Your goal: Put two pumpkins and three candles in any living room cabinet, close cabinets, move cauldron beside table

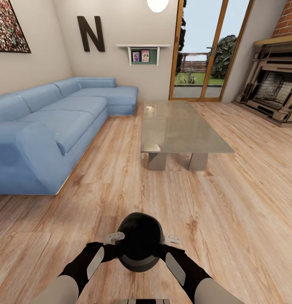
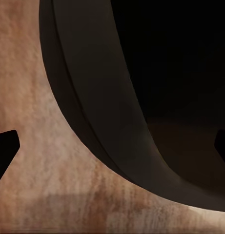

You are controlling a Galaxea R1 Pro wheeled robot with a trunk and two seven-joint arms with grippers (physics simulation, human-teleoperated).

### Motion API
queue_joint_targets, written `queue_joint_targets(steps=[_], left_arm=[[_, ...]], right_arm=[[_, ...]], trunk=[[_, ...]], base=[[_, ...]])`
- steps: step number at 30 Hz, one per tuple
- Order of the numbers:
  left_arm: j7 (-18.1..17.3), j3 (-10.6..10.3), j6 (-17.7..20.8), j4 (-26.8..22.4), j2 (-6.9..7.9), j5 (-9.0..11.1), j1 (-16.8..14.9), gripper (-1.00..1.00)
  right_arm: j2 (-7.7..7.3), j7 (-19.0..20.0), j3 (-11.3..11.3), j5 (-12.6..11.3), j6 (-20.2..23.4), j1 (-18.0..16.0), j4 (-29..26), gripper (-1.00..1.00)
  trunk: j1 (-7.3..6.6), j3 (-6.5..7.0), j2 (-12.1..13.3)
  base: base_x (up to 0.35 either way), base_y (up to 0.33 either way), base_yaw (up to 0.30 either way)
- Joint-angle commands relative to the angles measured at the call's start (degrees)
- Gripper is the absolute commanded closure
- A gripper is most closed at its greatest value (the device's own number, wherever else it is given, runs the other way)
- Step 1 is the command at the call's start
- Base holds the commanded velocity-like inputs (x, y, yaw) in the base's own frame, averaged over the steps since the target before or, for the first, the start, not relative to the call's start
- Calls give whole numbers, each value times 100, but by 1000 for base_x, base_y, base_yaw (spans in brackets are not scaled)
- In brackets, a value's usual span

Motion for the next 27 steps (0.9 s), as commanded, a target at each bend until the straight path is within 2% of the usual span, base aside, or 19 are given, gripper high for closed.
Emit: queue_joint_targets(steps=[1, 4, 8, 16, 25, 26, 27], left_arm=[[0, 0, 0, 0, 1, 1, 0, -100], [0, 1, 0, 0, 1, 1, 0, -100], [0, 1, 0, 0, 1, 1, 0, -100], [0, 1, 0, 0, 7, 1, 0, -100], [-4, 7, 0, 0, 10, 1, 2, -100], [-6, 8, 0, 0, 10, 1, 1, -100], [-7, 9, 0, 0, 10, 1, 0, -100]], right_arm=[[0, 2, -1, 0, -3, 0, 2, -100], [0, 5, -7, 0, -6, 0, 19, -100], [0, 6, -10, 0, -20, 0, 37, -100], [0, -2, -10, 0, -100, 0, 41, -100], [0, -8, -10, -46, -87, 0, 41, -100], [0, -9, -10, -49, -87, 0, 41, 100], [0, -9, -10, -54, -83, 0, 41, 100]], trunk=[[2, -23, -2], [10, -89, -6], [10, -89, -6], [31, -267, -16], [31, -267, -16], [31, -267, -16], [31, -267, -16]], base=[[0, 0, 0], [0, 0, 0], [0, 0, 0], [0, 0, 0], [0, 0, 0], [0, 0, 0], [0, 0, 0]])
